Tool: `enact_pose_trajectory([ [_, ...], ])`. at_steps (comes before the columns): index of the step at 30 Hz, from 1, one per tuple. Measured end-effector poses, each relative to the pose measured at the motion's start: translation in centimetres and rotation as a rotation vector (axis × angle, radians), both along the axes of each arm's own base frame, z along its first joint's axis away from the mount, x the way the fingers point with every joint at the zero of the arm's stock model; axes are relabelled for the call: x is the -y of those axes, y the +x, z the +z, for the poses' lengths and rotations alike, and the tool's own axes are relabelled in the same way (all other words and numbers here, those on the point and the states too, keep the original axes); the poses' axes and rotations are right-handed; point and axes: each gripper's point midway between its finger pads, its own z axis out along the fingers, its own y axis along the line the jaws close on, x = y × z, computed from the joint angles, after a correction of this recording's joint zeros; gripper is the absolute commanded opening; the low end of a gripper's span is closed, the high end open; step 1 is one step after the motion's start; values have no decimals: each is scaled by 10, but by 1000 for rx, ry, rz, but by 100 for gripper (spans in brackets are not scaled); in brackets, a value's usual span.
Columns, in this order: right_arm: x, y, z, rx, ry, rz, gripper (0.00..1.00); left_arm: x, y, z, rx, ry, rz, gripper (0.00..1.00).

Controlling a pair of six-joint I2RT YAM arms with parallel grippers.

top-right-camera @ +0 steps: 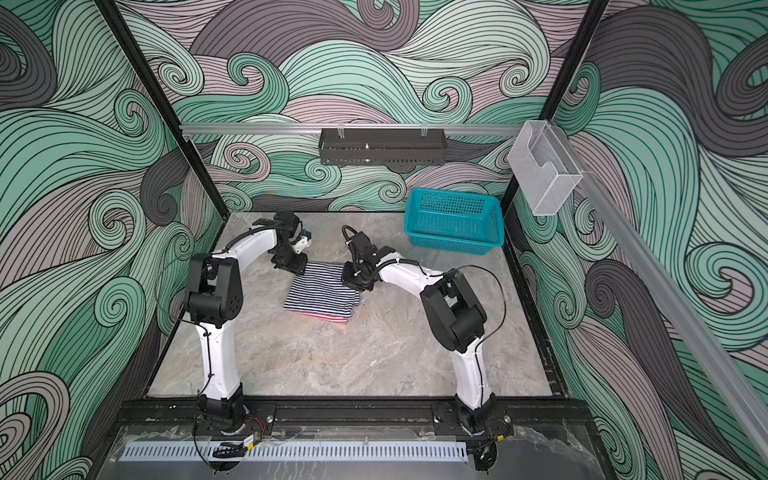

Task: Fold and stack the tank tops
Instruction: 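Lay the blue top flat over the red top with both grippers, then open both grippers and release the stacked tops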

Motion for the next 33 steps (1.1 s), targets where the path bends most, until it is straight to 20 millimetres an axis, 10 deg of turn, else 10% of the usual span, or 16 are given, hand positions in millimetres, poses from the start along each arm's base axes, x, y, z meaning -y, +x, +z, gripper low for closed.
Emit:
enact_pose_trajectory([
  [8,6,50,2,19,49,-51,25,3,-41,39,47,-70,-17,52],
  [17,20,66,-39,-67,49,-78,24,6,-113,-19,-175,-107,-31,52],
  [33,35,62,-7,-30,69,-25,41,42,-128,-14,-247,-273,-102,52],
])
